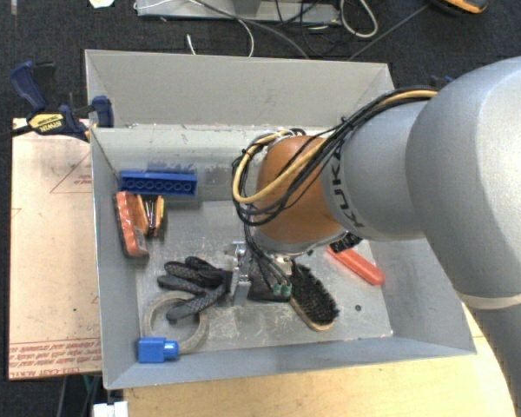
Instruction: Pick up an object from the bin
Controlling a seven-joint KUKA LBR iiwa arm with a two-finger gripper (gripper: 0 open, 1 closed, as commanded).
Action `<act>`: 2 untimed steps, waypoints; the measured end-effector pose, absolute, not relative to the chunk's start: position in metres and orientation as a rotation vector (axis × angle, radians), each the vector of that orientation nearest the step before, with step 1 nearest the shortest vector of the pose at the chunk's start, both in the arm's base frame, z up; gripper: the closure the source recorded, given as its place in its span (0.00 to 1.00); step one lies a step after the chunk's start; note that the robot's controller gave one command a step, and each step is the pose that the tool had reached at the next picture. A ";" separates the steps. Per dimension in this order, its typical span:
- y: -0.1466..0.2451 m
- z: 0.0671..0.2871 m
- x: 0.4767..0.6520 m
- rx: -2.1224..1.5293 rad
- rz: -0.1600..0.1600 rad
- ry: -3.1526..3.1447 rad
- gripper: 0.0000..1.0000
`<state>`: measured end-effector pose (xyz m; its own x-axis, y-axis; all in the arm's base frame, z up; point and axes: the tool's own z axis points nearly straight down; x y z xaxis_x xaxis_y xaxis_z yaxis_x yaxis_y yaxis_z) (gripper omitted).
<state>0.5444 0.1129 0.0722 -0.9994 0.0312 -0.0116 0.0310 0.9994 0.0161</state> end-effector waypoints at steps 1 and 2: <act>0.113 0.072 0.544 0.049 0.025 3.129 1.00; 0.114 0.072 0.548 0.057 0.028 3.130 1.00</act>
Offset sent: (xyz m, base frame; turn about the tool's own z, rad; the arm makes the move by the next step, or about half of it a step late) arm 0.0045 -0.0009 -0.0022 0.0086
